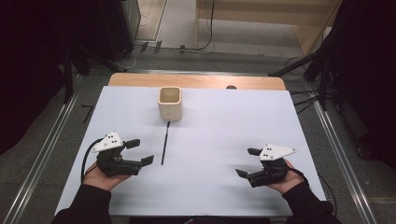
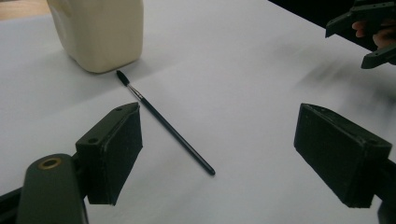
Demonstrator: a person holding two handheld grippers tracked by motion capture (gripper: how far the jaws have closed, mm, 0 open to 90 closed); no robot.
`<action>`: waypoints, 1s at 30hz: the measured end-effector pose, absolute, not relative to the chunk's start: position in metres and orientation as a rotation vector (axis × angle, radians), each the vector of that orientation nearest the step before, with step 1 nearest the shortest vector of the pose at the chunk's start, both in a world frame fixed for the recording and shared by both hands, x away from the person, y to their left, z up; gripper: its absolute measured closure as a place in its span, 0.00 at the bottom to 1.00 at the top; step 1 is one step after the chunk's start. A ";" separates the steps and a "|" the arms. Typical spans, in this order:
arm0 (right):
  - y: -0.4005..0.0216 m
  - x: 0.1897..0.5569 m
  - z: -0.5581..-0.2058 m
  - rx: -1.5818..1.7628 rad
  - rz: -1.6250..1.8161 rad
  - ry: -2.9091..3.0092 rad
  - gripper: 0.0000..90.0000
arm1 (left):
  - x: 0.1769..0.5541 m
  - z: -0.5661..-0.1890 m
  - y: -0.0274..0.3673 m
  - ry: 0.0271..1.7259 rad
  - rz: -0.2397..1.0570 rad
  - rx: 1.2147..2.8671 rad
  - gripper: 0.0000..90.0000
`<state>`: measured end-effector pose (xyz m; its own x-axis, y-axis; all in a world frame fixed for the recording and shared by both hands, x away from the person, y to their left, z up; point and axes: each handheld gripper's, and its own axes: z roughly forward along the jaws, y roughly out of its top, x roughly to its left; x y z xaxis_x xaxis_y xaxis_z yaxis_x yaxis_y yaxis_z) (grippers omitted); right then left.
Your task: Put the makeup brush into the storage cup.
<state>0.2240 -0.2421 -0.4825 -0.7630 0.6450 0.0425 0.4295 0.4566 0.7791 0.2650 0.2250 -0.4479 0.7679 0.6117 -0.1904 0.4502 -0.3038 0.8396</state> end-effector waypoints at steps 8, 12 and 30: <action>-0.243 0.226 -0.485 0.948 1.215 2.458 0.18 | 0.267 -0.448 0.223 0.839 0.212 1.964 0.19; -0.242 0.228 -0.487 0.955 1.225 2.466 0.18 | 0.269 -0.449 0.220 0.846 0.197 1.972 0.21; -0.245 0.231 -0.488 1.034 1.255 2.437 0.18 | 0.282 -0.442 0.207 0.963 0.334 1.899 0.23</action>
